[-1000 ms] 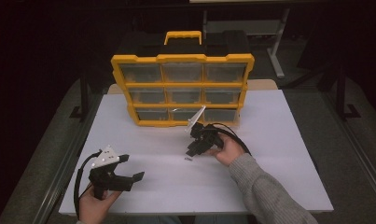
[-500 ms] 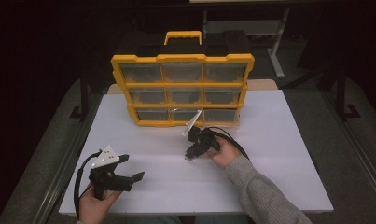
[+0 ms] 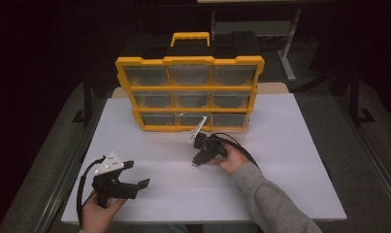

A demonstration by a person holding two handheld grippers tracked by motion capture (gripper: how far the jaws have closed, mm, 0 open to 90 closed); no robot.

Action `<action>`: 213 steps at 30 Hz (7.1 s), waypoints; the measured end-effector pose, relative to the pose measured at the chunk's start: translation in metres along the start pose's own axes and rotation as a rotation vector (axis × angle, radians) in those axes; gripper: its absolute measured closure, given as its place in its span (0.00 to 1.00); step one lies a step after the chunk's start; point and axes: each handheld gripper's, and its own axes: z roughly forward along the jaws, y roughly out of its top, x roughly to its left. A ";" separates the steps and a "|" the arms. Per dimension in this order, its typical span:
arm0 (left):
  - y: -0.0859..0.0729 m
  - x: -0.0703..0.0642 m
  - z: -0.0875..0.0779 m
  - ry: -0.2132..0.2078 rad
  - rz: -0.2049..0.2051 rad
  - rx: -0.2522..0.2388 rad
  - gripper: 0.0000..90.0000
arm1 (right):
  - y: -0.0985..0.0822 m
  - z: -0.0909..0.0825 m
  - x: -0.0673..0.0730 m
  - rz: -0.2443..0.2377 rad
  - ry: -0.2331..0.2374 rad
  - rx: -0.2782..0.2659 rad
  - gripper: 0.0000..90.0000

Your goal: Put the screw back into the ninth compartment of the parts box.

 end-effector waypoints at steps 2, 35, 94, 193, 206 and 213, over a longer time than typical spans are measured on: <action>0.000 0.000 0.000 0.000 0.001 0.000 0.16 | 0.000 0.000 0.000 0.001 -0.003 0.002 0.90; 0.001 -0.001 0.002 -0.001 0.012 0.005 0.16 | 0.009 -0.039 -0.004 0.005 0.030 -0.033 0.96; 0.001 -0.001 0.002 0.001 0.015 0.005 0.16 | -0.018 -0.144 -0.062 0.151 -0.102 -0.112 0.96; 0.001 -0.001 0.002 0.003 0.014 0.004 0.16 | 0.005 -0.043 0.014 0.018 0.027 -0.090 0.67; 0.001 -0.001 0.002 0.001 0.004 -0.003 0.16 | 0.004 -0.022 0.011 0.031 0.039 -0.067 0.72; 0.001 -0.001 0.002 0.000 0.000 -0.006 0.16 | 0.002 -0.012 0.010 0.027 0.037 -0.049 0.74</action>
